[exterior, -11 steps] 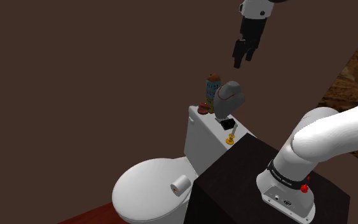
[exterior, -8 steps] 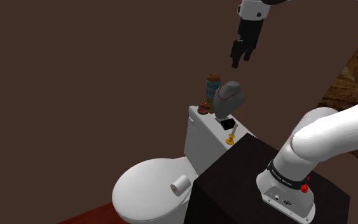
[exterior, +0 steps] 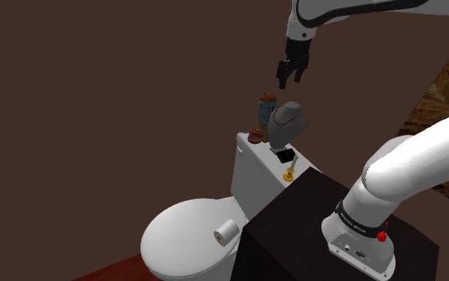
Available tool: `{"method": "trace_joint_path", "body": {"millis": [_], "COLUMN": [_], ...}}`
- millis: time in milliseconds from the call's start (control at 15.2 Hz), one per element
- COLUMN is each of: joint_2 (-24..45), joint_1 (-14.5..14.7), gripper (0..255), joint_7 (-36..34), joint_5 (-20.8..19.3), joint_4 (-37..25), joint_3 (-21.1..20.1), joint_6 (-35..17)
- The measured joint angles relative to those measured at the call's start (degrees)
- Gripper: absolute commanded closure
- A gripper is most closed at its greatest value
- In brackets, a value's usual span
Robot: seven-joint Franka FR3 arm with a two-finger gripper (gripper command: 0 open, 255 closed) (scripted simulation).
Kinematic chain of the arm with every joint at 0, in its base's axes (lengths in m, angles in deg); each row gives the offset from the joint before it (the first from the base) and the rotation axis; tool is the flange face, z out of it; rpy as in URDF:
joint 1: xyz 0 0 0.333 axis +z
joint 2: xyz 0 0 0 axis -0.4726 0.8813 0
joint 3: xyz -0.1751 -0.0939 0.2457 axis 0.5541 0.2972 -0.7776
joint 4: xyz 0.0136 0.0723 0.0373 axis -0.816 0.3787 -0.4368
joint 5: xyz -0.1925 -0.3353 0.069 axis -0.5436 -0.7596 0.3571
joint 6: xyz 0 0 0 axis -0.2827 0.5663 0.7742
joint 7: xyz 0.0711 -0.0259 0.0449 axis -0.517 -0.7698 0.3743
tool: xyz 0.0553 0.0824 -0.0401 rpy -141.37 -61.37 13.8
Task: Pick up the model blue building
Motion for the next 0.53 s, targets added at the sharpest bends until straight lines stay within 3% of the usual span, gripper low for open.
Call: {"method": "trace_joint_path", "body": {"millis": [528], "joint_2": [14.64], "joint_1": [-2.45], "gripper": [0], "joint_7": [1.30], "joint_5": [-0.01], "joint_4": [-6.70], "joint_3": [4.30], "joint_6": [-8.46]}}
